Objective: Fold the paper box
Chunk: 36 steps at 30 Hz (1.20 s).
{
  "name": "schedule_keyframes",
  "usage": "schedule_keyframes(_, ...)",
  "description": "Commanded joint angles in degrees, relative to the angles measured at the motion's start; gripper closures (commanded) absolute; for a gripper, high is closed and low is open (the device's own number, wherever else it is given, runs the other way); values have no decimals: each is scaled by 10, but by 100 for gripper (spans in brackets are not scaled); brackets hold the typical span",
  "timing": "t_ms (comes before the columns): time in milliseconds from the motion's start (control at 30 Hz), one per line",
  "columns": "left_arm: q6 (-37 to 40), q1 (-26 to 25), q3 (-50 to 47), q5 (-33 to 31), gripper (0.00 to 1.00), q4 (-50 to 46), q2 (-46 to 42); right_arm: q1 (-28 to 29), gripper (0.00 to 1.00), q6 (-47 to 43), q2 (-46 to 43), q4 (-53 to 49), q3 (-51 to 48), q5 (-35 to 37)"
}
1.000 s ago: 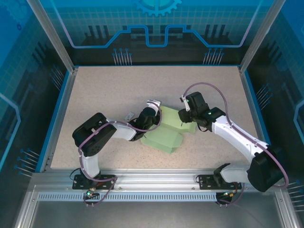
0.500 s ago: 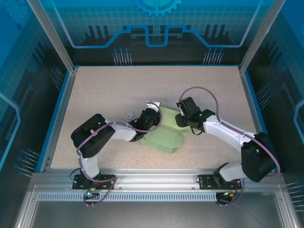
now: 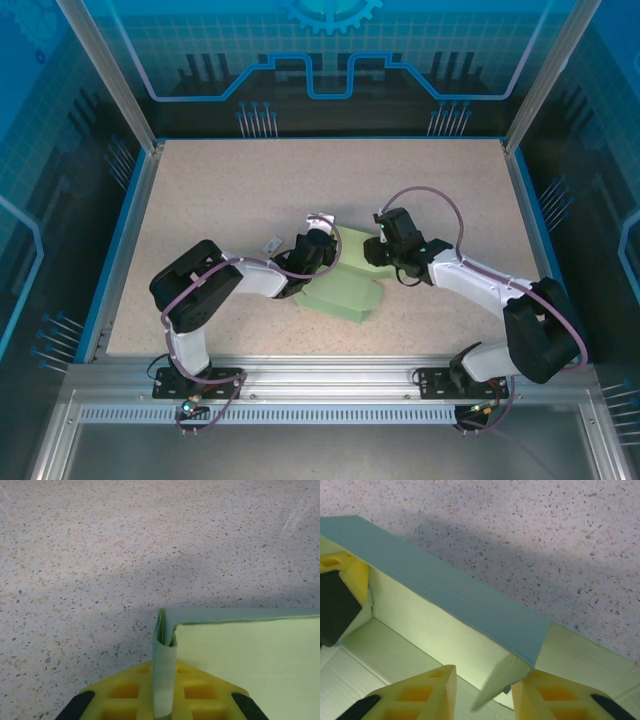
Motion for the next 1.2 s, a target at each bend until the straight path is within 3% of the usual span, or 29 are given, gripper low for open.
schedule_keyframes(0, -14, -7, 9, -14, 90, 5, -23, -3, 61, -1, -38, -27, -20, -2)
schedule_keyframes(367, -15, -7, 9, -15, 90, 3, -32, -3, 49, 54, -132, -104, -95, -21)
schedule_keyframes(667, -13, -7, 10, -10, 89, 5, -36, -2, 47, 109, -74, -54, -106, -40)
schedule_keyframes(1167, -11, -7, 4, -5, 89, 8, -41, -2, 49, 90, -40, 5, -76, -28)
